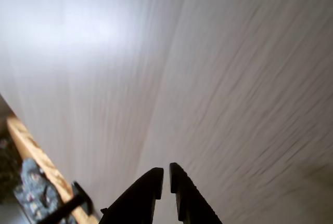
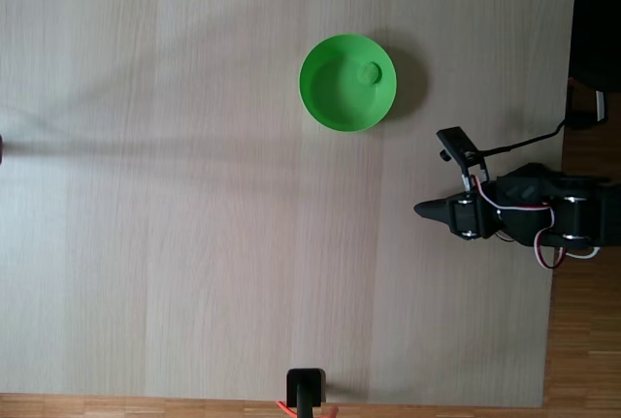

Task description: Grasp a green pompom and put it in the green bowl.

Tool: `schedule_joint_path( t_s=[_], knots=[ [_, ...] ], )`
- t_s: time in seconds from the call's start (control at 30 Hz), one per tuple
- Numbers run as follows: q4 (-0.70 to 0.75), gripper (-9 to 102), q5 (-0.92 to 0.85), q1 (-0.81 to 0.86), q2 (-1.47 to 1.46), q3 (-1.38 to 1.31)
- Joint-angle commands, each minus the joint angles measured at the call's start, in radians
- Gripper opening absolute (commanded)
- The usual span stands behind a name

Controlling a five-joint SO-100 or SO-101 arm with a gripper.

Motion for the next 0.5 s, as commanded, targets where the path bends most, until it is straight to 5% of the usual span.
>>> schedule_joint_path(
  t_s=[0.0, 0.47],
  knots=[
    [0.003, 0, -0.003, 0.021, 0.057, -0.005],
    [0.003, 0, -0.002, 0.035, 0.051, -0.014]
  ],
)
